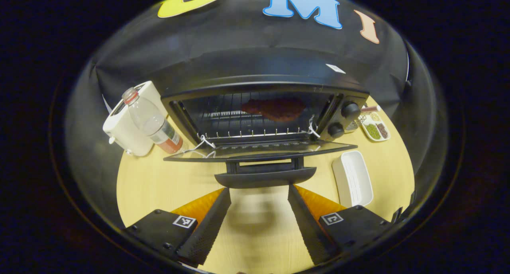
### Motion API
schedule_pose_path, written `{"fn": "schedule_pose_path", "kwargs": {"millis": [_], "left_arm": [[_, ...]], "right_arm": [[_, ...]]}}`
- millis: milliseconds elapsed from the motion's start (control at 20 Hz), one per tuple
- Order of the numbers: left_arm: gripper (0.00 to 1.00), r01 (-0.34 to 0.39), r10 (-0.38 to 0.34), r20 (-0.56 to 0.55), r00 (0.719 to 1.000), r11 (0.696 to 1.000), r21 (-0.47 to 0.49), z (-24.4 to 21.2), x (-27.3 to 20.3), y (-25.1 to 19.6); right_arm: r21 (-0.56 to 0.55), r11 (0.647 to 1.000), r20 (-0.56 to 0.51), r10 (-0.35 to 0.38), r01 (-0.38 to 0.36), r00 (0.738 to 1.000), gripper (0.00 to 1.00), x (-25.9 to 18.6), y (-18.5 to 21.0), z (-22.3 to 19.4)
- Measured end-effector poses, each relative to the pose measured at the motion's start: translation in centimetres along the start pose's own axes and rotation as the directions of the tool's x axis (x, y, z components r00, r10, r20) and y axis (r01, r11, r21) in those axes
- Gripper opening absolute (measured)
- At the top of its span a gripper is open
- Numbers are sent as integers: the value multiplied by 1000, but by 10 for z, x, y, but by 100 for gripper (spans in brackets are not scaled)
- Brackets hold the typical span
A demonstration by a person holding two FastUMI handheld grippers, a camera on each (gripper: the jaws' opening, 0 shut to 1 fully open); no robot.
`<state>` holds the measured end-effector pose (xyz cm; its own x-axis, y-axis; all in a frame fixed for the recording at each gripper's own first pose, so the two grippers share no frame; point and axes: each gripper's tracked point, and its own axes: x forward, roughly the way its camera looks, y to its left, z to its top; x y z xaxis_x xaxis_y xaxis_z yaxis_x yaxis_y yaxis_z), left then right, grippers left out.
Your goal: Open the electric oven with the left hand, put the food in, and close the electric oven.
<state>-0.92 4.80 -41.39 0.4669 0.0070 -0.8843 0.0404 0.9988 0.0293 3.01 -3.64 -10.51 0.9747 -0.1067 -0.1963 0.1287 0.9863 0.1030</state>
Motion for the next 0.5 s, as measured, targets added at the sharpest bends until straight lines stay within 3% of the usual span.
{"fn": "schedule_pose_path", "kwargs": {"millis": [300,500], "left_arm": [[100,-8,7,98,995,1000,8,32,-3,-7],[100,15,-6,263,965,999,-35,68,-29,-11]], "right_arm": [[-25,1000,9,-3,3,1000,95,-4,-6,3],[-76,997,18,10,-9,1000,95,-7,-9,8]]}}
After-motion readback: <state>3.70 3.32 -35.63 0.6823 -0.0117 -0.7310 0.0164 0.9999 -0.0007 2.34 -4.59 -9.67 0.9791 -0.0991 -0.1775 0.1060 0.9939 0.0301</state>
